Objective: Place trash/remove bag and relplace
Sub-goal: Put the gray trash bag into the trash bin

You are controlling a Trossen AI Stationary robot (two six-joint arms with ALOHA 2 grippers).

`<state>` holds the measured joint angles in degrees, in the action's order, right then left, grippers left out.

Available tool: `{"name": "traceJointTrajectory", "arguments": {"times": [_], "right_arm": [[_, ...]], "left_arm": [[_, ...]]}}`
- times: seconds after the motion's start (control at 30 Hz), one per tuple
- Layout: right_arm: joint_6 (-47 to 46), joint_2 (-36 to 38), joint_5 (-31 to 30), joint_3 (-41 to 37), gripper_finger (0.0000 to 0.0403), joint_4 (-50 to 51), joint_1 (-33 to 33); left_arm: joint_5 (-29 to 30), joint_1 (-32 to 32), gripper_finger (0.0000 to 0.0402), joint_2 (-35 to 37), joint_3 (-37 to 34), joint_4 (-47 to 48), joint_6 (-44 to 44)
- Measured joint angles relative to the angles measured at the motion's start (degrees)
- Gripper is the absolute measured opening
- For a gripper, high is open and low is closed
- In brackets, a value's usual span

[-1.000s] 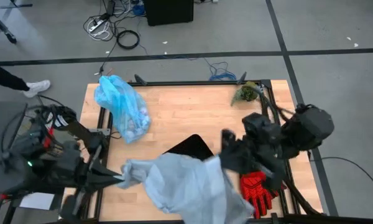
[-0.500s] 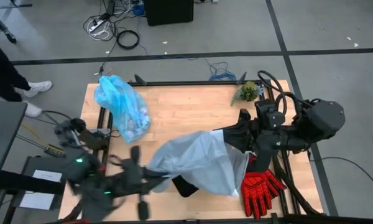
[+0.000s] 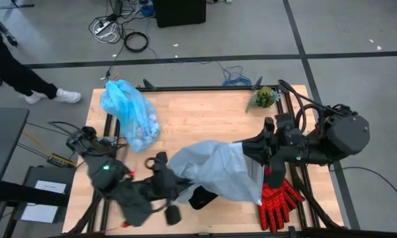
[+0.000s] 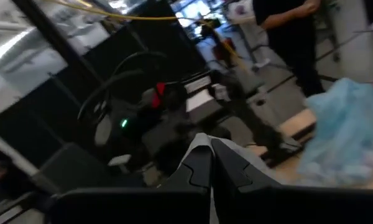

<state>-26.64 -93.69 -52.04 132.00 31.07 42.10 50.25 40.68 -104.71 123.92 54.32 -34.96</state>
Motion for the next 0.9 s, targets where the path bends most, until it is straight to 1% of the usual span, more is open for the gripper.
{"name": "traceJointTrajectory", "arguments": {"times": [0.17, 0.23, 0.33, 0.43, 0.5, 0.57, 0.6, 0.67, 0.8, 0.9], "right_arm": [[10.8, 0.1, -11.7, 0.0, 0.0000, -0.2, 3.5], [13.9, 0.1, -14.2, 0.0, 0.0000, -0.4, 4.3], [17.3, 0.7, -14.6, 0.0, 0.0000, -0.4, 4.8], [20.6, 1.8, -14.5, 0.0, 0.0000, -0.5, 5.1], [22.6, 2.5, -14.5, 0.0, 0.0000, -0.5, 5.4], [24.6, 3.0, -14.5, 0.0, 0.0000, 0.0, 5.5], [25.5, 3.1, -13.9, 0.0, 0.0000, 0.6, 5.5], [26.4, 3.2, -12.7, 0.0, 0.0000, 2.7, 5.5], [25.5, 2.9, -7.9, 0.0, 0.0000, 10.1, 4.7], [21.2, 2.5, -1.1, 0.0, 0.0000, 16.2, 1.6]], "left_arm": [[-6.0, -4.1, 0.0005, -5.0, -0.1, 0.3, 0.0], [-8.8, -5.8, 0.0005, -6.4, -0.1, -1.4, 0.1], [-13.5, -8.2, 0.0005, -7.9, -0.1, -5.4, 0.9], [-16.6, -10.1, 0.0005, -8.4, -0.1, -12.5, 3.7], [-16.9, -10.9, 0.0005, -8.3, -0.1, -17.0, 5.0], [-15.8, -11.5, 0.0005, -8.2, 0.0, -18.2, 6.1], [-14.4, -11.6, 0.0005, -8.2, 0.0, -17.5, 5.9], [-13.2, -11.8, 0.0005, -8.2, 0.0, -12.3, 2.3], [-12.7, -11.0, 0.0005, -8.2, -0.1, 2.4, -12.9], [-12.9, -9.8, 0.0005, -8.2, -0.1, 8.9, -21.6]]}}
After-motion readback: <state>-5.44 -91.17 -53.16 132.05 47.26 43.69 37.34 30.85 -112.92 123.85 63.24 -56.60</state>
